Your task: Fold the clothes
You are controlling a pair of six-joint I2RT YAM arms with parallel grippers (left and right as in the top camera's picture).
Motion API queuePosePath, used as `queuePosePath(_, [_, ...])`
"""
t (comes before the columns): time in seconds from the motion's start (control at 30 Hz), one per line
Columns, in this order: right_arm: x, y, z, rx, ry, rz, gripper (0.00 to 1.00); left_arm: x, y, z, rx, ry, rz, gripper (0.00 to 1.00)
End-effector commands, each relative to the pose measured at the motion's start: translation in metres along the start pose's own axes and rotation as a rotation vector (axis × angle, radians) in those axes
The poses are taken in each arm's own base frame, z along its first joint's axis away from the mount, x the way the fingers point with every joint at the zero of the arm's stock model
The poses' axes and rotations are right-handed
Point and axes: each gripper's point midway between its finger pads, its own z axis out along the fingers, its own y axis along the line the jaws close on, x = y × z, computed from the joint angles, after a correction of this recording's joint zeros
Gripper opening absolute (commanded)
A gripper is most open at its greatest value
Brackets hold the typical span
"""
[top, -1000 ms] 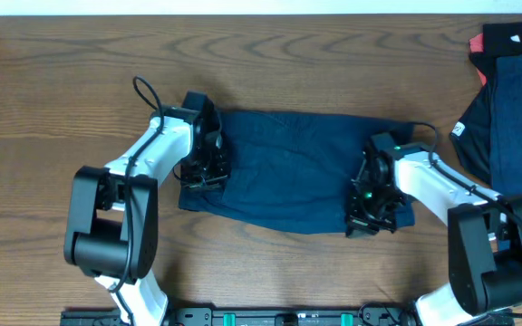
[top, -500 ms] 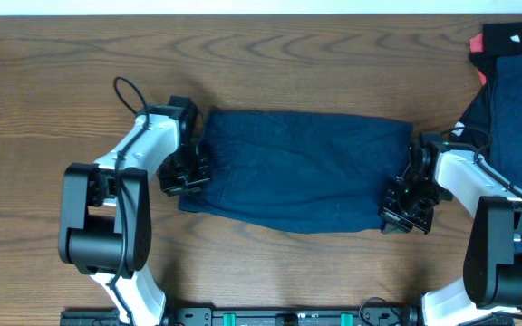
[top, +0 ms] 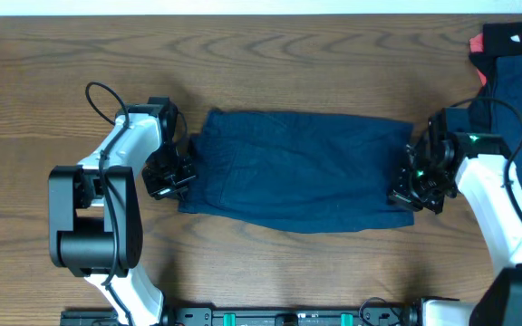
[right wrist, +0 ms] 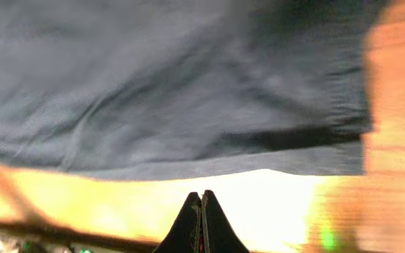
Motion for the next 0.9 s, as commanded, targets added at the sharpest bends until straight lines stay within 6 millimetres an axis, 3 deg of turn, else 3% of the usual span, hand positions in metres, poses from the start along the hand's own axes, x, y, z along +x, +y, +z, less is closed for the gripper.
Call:
queuePosePath(0.0, [0.009,0.031,0.002,-0.104,0.032,-0.126,0.01,0.006,-0.013,-0.028,0.081,-0.067,0.011,0.06])
queuePosePath(0.13, [0.013,0.05,0.014,-0.104,0.034,-0.161,0.01,0.02,-0.029,-0.057,0.128,-0.154,0.084,0.06])
queuePosePath(0.27, [0.012,0.055,0.029,-0.07,0.039,-0.143,0.01,0.04,-0.042,-0.06,0.115,-0.148,0.157,0.06])
queuePosePath(0.53, [0.019,0.037,0.067,-0.019,0.13,-0.09,0.01,0.07,-0.065,-0.017,0.085,-0.03,0.265,0.06])
queuePosePath(0.73, [0.027,0.002,0.094,0.096,0.172,-0.018,0.01,0.06,-0.064,0.006,0.063,0.001,0.26,0.06])
queuePosePath(0.87, [0.032,-0.011,0.104,0.106,0.191,0.014,0.01,0.053,-0.062,0.021,0.044,0.025,0.277,0.06])
